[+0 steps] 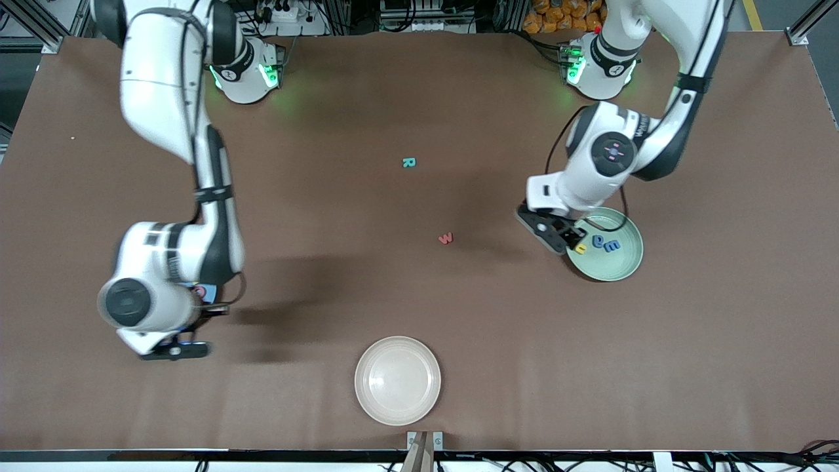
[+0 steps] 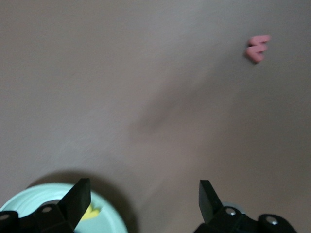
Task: Sort uppercase to blue plate, lowercase to green plate
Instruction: 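Place the W on the blue plate while the left gripper reaches the w, then lower the left gripper onto the pink w and grasp it, then place the w on the green plate while the right gripper lifts away, then move the right gripper to the teal R while the left gripper withdraws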
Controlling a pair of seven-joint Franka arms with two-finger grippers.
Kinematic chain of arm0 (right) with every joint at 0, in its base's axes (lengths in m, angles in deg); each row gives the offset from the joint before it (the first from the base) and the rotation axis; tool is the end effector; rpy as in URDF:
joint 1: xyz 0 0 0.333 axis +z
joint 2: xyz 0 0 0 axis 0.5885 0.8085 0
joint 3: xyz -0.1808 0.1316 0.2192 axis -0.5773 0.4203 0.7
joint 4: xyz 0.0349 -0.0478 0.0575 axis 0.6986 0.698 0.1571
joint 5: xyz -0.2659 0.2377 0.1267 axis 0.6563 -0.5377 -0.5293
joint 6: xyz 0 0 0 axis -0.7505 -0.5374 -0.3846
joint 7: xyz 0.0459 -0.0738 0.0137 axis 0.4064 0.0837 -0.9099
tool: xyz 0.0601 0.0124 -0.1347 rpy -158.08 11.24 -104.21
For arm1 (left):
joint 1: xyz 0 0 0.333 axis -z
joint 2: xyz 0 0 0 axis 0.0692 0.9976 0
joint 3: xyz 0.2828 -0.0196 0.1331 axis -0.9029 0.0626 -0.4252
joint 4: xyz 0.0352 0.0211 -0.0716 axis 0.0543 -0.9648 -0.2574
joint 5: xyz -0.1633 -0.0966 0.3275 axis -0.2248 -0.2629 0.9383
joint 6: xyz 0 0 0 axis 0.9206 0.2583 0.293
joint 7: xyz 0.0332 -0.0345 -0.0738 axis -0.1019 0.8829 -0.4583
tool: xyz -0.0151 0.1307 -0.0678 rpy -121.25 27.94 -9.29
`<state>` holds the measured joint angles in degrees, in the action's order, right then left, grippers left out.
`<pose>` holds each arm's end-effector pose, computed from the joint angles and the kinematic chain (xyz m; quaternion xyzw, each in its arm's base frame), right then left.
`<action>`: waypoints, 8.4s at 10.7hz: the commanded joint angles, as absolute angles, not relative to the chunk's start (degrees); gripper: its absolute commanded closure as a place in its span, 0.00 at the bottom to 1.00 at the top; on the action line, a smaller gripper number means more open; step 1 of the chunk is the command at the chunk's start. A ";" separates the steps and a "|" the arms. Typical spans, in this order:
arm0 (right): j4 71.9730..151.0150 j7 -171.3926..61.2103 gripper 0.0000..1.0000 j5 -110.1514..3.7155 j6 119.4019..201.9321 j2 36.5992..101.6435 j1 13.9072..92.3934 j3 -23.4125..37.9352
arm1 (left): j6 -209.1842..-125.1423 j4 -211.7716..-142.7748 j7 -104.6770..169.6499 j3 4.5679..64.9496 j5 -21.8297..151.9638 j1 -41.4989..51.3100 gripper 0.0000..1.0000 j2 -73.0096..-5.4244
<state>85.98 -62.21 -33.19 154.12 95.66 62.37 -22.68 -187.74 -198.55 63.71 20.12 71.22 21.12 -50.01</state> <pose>0.7102 0.0135 0.2414 0.9927 0.0477 -0.0680 0.0877 0.4992 -0.2750 0.2634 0.9012 -0.4324 0.0153 0.0256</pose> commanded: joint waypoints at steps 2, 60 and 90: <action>86.12 -72.36 1.00 -33.42 153.50 95.05 56.98 -22.09 | -189.22 -196.14 63.99 19.86 73.09 27.57 0.03 -47.27; 115.66 -72.68 0.00 -38.43 164.94 76.08 66.11 -22.19 | -185.35 -204.03 58.80 18.02 75.91 2.45 1.00 -48.40; 136.47 61.26 0.00 -37.64 188.02 67.45 107.14 -4.60 | -166.83 -189.46 39.90 18.01 71.86 -2.83 0.00 -65.45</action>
